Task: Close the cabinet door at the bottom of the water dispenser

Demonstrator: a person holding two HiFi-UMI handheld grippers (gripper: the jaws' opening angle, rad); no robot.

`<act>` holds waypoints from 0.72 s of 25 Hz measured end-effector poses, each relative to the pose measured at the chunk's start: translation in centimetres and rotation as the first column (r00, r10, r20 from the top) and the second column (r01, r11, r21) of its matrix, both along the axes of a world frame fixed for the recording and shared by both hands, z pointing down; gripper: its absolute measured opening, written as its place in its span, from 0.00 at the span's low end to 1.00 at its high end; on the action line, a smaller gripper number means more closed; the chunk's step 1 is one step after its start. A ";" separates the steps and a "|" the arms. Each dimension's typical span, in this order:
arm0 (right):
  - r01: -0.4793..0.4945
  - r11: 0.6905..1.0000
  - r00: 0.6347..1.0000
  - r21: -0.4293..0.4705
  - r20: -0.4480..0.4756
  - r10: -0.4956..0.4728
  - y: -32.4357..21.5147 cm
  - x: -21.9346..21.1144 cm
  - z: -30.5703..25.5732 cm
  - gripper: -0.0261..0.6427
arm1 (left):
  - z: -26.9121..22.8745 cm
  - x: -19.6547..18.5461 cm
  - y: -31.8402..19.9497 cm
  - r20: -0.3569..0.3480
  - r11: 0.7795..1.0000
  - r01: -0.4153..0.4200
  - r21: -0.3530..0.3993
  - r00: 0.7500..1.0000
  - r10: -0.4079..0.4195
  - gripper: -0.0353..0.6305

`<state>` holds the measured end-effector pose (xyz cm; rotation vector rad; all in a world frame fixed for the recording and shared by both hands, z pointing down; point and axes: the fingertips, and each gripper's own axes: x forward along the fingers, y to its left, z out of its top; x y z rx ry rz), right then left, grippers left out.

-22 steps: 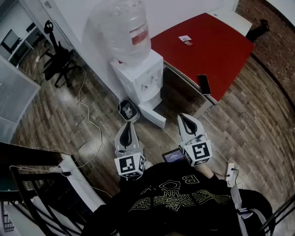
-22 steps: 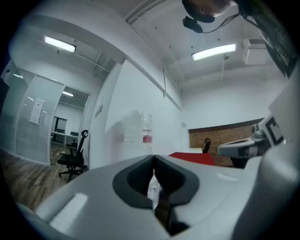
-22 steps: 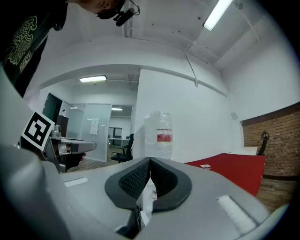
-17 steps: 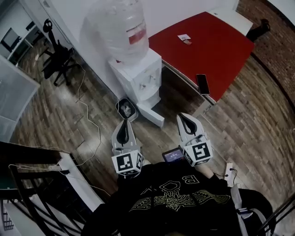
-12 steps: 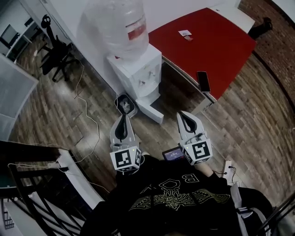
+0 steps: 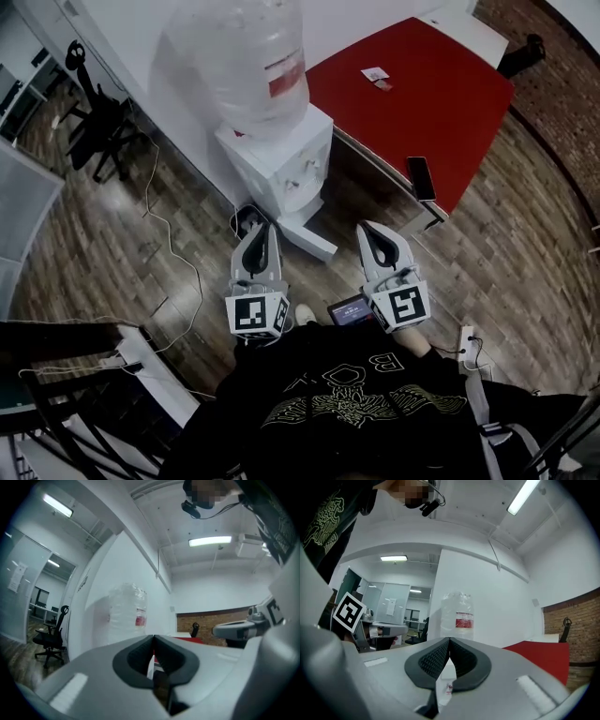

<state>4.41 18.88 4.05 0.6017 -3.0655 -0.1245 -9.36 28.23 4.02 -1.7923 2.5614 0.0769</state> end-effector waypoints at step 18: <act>0.038 0.999 0.999 -0.007 0.024 -0.038 -10.6 -5.9 3.6 0.04 | 4.9 -1.7 -15.5 0.065 0.966 -0.239 -0.102 0.967 0.246 0.07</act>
